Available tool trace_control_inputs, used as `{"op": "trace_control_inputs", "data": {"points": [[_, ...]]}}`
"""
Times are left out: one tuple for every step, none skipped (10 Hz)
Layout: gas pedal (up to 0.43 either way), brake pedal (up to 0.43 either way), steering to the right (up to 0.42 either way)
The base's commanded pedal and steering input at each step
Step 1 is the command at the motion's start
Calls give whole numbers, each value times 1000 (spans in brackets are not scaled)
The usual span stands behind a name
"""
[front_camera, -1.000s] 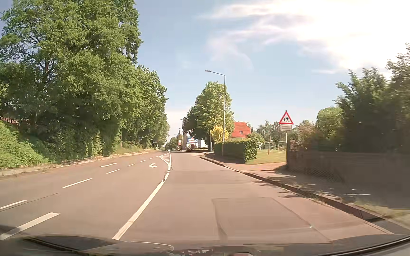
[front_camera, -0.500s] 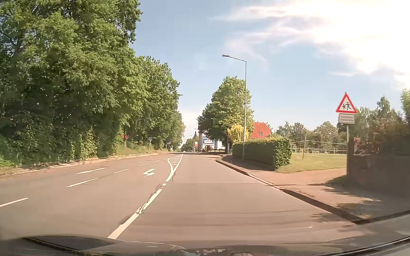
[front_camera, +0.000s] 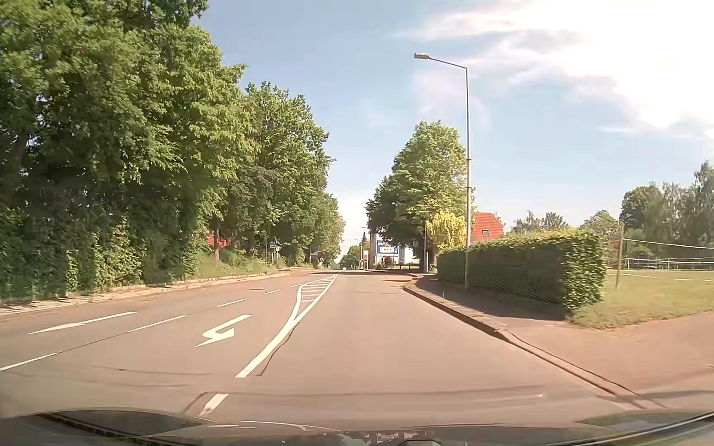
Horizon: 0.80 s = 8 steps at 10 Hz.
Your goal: Follow the waypoints while adhering to traffic rules and regulations
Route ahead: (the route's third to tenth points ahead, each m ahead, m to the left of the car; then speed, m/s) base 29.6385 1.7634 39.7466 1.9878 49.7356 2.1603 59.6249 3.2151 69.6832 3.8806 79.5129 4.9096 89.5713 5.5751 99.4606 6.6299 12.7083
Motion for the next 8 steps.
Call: {"op": "trace_control_inputs", "data": {"points": [[228,0,-26],[228,0,-21],[228,0,-19],[228,0,-16],[228,0,-16],[220,0,-14],[220,0,-14],[209,0,-11]]}}
